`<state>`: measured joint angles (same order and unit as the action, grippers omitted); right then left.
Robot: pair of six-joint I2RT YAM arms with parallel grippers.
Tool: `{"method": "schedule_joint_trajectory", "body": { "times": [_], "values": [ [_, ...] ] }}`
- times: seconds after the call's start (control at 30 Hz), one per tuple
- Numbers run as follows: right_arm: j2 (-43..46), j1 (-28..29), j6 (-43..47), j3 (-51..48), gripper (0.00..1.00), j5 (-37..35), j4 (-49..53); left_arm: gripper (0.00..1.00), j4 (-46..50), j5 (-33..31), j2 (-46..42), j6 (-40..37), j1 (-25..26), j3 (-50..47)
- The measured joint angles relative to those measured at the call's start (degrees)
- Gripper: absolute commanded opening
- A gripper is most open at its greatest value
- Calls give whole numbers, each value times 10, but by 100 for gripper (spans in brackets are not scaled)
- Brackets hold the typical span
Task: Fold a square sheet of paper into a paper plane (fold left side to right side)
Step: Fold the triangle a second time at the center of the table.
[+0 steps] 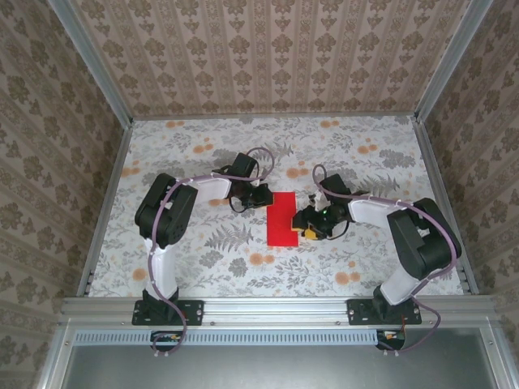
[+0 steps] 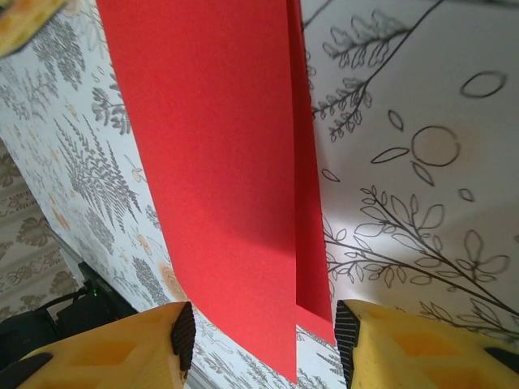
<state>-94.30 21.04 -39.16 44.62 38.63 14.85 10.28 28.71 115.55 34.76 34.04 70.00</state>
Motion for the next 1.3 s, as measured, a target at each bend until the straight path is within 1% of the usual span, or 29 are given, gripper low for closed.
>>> {"method": "schedule_joint_trajectory", "body": {
  "times": [0.2, 0.4, 0.53, 0.6, 0.67, 0.8, 0.87, 1.03, 1.13, 1.3],
  "values": [
    [-19, 8, -11, 2, 49, 9, -11, 14, 0, 0, 0, 0, 0, 0],
    [-26, 10, -26, 3, 43, 14, -39, 14, 0, 0, 0, 0, 0, 0],
    [-27, 10, -33, 3, 43, 15, -59, 16, 0, 0, -1, 0, 0, 0],
    [-27, 9, -33, 3, 43, 15, -65, 21, 0, 1, -2, -1, 0, 0],
    [-27, 5, -33, 4, 43, 15, -73, 30, 0, 1, -7, -6, 1, 0],
    [-37, -3, -33, 16, 42, 18, -83, 41, 0, -3, -40, -23, 0, -12],
    [-49, -7, -34, 32, 42, 19, -85, 47, 1, -8, -73, -36, 0, -25],
    [-66, -9, -32, 78, 42, 21, -84, 55, 0, -26, -183, -66, 6, -81],
    [-79, -11, -30, 103, 40, 22, -82, 60, 5, -46, -236, -88, 32, -118],
    [-94, -14, -28, 125, 38, 21, -65, 66, 37, -94, -280, -120, 118, -150]
  ]
}}
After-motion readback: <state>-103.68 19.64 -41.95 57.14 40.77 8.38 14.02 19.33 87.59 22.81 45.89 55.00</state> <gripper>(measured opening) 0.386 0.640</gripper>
